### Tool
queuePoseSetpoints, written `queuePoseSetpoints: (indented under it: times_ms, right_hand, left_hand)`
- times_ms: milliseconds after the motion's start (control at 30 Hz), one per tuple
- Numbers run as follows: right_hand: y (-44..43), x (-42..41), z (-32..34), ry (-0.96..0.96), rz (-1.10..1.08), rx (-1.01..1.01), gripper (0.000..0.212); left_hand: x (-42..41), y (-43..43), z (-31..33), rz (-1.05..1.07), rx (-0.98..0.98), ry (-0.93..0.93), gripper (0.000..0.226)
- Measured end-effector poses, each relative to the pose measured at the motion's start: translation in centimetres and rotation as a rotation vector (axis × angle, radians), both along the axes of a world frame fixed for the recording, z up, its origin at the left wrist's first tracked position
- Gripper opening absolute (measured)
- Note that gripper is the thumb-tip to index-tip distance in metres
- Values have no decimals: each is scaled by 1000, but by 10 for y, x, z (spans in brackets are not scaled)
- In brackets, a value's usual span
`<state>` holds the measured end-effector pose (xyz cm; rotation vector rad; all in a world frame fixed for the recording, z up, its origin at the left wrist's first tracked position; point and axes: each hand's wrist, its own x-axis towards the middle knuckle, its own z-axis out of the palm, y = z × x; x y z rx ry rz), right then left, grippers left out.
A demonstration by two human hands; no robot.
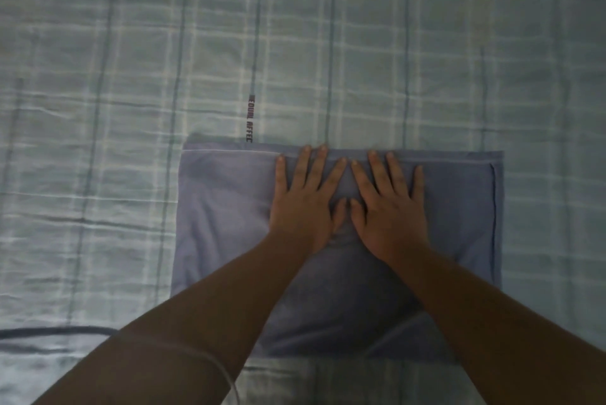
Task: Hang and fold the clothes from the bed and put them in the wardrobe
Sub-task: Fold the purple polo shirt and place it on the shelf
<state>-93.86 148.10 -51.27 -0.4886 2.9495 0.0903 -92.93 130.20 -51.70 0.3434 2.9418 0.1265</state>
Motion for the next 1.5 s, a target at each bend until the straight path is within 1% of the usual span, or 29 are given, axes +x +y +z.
queuePoseSetpoints:
  times_ms: [67,200,300,400,467,633,700,867,1000,1100,1200,1333,1433,1500]
  right_hand:
    - [-2,0,2,-11,-10,-5,63]
    - [-5,-1,17,-57,-18,12,63]
    - [-7,8,30,-58,-21,-5,65]
    - [1,39,41,-21,4,-56,67]
    - [12,72,45,-20,-6,-86,66]
    - [54,148,50,-74,-188,-80,65]
    - [72,163,49,-99,-198,-43,68]
    - [100,174,37,-109,-195,25,70]
    - [105,176,21,-59,-197,-1,69]
    - [107,176,19,-45,-189,-31,68]
    - [107,174,30,-62,-193,-102,66]
    - [111,173,55,-102,-261,-311,64]
    - [121,179,68,-87,-354,-508,62]
    - [128,188,72,-70,-476,-599,55]
  left_hand:
    - [0,1,0,8,-3,-3,69]
    - [-2,1,15,16,-12,-68,69]
    - [12,-8,27,-11,48,-31,65]
    - [44,-26,35,11,83,23,63]
    - [72,-41,39,71,53,10,65]
    - [152,-82,39,227,-2,-12,68]
    - [174,-96,35,270,-10,0,69]
    - [203,-117,17,191,-33,44,69]
    - [204,-123,4,185,-62,43,68]
    - [204,-121,7,189,-69,22,66]
    - [201,-115,21,218,-51,11,64]
    - [182,-89,52,287,5,15,60]
    - [153,-48,75,200,107,79,52]
    - [127,-12,88,110,209,119,47]
